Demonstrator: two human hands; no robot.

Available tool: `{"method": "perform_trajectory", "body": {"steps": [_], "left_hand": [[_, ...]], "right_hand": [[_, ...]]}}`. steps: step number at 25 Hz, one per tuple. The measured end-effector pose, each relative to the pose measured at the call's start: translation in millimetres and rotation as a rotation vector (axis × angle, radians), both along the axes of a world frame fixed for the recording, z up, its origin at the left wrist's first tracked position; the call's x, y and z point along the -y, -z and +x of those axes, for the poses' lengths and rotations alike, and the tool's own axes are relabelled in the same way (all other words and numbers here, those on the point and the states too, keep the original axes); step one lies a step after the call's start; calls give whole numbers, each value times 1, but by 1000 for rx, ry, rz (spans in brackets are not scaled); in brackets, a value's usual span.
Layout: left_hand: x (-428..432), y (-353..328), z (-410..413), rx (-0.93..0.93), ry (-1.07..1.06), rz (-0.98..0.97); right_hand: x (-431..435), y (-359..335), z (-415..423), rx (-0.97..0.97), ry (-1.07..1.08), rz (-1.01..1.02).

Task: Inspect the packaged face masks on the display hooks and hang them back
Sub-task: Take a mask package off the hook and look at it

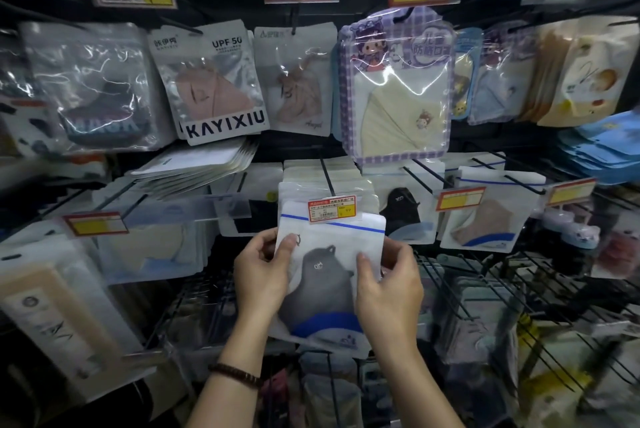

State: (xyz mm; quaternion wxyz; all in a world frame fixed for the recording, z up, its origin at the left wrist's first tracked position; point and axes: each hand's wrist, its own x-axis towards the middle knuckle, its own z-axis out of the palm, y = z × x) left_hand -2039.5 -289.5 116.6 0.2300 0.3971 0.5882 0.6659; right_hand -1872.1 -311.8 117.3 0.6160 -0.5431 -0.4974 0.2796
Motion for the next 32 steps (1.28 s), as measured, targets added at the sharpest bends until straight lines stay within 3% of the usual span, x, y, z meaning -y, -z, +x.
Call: {"method": "perform_trajectory", "body": {"steps": [5,13,22,32], "left_hand": [[18,0,-1,170,109,58],[51,20,-2,-19,-74,107],[45,33,45,301,93,136],[13,25,141,209,83,112]], "right_hand": [[0,8,-1,-248,1,100],[0,33,-1,-413,-197,-17],[-1,27,40,-459,-137,53],[-19,21,131,-459,21,105]]}}
